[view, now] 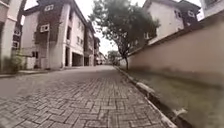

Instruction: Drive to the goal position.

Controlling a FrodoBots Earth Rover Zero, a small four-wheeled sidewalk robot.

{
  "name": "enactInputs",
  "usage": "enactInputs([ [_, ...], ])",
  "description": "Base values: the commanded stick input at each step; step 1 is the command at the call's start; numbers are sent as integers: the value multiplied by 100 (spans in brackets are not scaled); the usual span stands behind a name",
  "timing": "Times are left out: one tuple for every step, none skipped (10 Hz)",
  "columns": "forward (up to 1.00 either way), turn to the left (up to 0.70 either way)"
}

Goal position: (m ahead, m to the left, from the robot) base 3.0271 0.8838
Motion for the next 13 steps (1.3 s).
enactInputs([
  [70,0],
  [70,0],
  [70,0],
  [70,0],
  [70,0],
  [70,0],
  [70,0],
  [70,0],
  [70,0],
  [70,0],
  [70,0],
  [70,0],
  [70,0],
])
